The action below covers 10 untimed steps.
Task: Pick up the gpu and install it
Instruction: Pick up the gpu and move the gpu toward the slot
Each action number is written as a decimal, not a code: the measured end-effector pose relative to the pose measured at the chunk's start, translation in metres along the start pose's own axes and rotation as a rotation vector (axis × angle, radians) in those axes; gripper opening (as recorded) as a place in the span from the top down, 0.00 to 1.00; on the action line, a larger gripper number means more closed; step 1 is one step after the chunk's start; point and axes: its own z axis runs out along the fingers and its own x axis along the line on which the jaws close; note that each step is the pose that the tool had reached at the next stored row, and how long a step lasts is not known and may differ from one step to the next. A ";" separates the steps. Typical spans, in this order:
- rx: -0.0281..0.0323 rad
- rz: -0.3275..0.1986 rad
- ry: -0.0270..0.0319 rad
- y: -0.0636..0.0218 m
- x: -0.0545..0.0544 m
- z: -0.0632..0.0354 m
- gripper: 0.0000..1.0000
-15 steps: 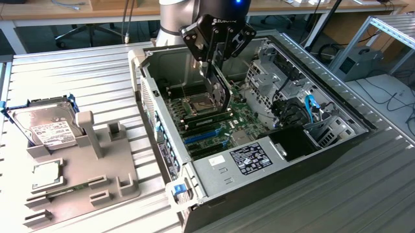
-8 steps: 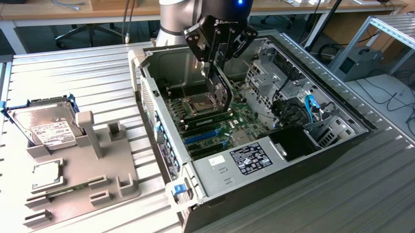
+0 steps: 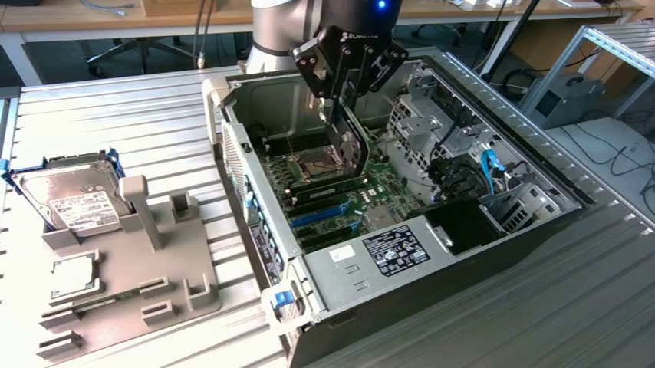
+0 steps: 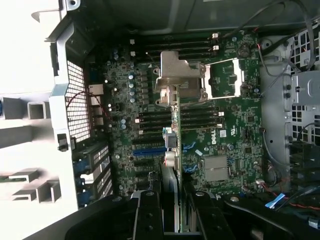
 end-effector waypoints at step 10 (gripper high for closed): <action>0.0000 0.000 0.0000 0.0007 -0.006 0.0029 0.73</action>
